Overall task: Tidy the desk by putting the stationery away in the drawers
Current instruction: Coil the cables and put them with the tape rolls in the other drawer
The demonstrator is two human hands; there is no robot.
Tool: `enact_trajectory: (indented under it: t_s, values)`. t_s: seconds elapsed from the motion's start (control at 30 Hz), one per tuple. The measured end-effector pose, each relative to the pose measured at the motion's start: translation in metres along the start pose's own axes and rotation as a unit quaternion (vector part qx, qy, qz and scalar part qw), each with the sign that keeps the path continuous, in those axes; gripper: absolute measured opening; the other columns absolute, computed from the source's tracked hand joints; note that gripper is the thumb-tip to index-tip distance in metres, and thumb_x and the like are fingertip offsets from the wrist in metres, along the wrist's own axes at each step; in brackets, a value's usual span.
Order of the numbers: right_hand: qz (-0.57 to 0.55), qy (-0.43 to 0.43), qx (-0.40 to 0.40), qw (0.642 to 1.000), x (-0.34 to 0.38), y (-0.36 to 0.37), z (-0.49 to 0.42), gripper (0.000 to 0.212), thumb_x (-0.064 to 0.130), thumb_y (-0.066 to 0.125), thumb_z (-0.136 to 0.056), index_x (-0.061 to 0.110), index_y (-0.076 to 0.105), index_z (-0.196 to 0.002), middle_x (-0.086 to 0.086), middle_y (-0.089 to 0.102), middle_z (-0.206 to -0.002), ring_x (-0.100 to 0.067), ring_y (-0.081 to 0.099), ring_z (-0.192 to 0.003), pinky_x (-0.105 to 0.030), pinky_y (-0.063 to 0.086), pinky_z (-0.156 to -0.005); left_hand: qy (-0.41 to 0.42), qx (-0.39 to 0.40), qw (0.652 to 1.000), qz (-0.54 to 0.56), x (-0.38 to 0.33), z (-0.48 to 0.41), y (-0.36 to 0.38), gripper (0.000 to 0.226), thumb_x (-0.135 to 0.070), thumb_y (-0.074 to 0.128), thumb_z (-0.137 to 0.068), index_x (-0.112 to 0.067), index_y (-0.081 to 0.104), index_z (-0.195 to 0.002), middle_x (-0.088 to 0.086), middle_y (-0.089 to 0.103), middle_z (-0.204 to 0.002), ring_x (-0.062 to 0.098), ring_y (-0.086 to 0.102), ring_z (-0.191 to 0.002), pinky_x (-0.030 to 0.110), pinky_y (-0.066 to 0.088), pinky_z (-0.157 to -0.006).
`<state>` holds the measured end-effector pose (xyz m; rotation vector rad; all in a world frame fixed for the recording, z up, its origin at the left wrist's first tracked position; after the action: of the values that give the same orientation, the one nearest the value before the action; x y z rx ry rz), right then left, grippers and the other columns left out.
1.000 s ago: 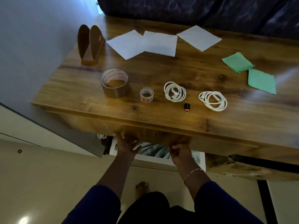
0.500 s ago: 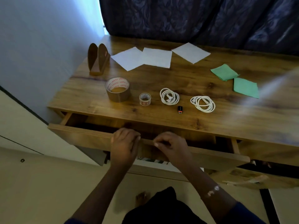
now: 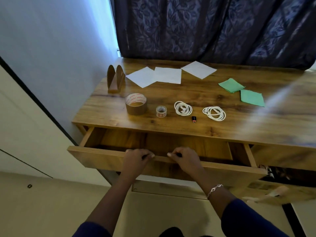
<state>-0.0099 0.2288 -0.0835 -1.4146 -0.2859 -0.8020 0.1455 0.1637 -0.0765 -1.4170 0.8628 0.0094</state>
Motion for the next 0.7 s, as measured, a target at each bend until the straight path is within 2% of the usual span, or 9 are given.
enact_trajectory:
  t_s: [0.17, 0.27, 0.37, 0.43, 0.7]
  values:
    - [0.006, 0.025, 0.026, 0.999, 0.003, 0.012, 0.026, 0.015, 0.035, 0.062, -0.086, 0.021, 0.065, -0.090, 0.010, 0.058, -0.086, -0.004, 0.053, -0.078, -0.014, 0.039, -0.062, -0.001, 0.057, 0.998, 0.030, 0.005, 0.023, -0.002, 0.023, -0.034, 0.052, -0.093, -0.026, 0.071, -0.103, -0.009, 0.070, -0.103, 0.009, 0.060, -0.091, 0.026, 0.033, -0.078]
    - [0.003, 0.027, 0.021, 0.999, 0.006, 0.018, 0.046, 0.011, 0.036, 0.062, -0.086, 0.028, 0.060, -0.078, 0.011, 0.058, -0.081, -0.006, 0.055, -0.078, -0.019, 0.043, -0.066, -0.001, 0.074, 0.996, 0.045, 0.008, 0.041, -0.005, 0.023, -0.034, 0.053, -0.092, -0.025, 0.070, -0.105, -0.009, 0.069, -0.105, 0.001, 0.054, -0.085, 0.019, 0.034, -0.069]
    - [0.028, 0.010, 0.001, 1.000, 0.009, 0.024, 0.064, 0.026, 0.040, 0.058, -0.087, 0.038, 0.046, -0.065, 0.011, 0.056, -0.074, -0.007, 0.055, -0.072, -0.018, 0.040, -0.061, -0.002, 0.096, 0.994, 0.061, 0.011, 0.057, -0.004, 0.024, -0.032, 0.053, -0.093, -0.023, 0.070, -0.107, -0.006, 0.068, -0.108, 0.006, 0.058, -0.093, 0.018, 0.035, -0.071]
    - [0.049, 0.003, -0.019, 0.999, 0.012, 0.026, 0.075, 0.031, 0.042, 0.056, -0.088, 0.036, 0.041, -0.062, 0.010, 0.055, -0.072, -0.007, 0.052, -0.067, -0.016, 0.035, -0.055, -0.001, 0.106, 0.992, 0.067, 0.011, 0.067, -0.002, 0.025, -0.029, 0.052, -0.094, -0.020, 0.068, -0.110, -0.004, 0.068, -0.110, 0.010, 0.059, -0.097, 0.017, 0.035, -0.071]
    - [0.034, -0.004, -0.037, 0.999, 0.013, 0.038, 0.109, 0.031, 0.041, 0.060, -0.086, 0.035, 0.042, -0.061, 0.008, 0.054, -0.068, -0.007, 0.051, -0.063, -0.017, 0.034, -0.055, 0.008, 0.119, 0.991, 0.065, 0.010, 0.103, -0.002, 0.025, -0.022, 0.052, -0.094, -0.015, 0.067, -0.112, 0.000, 0.066, -0.111, 0.012, 0.057, -0.101, 0.018, 0.036, -0.078]
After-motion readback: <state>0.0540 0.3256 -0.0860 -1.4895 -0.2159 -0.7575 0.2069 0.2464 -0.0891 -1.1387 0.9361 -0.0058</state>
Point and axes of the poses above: each hand's wrist, its own z-axis away from the middle knuckle, its own y-axis out of the palm, x = y × z, the point moved 8 cm from there along -z, towards the middle knuckle
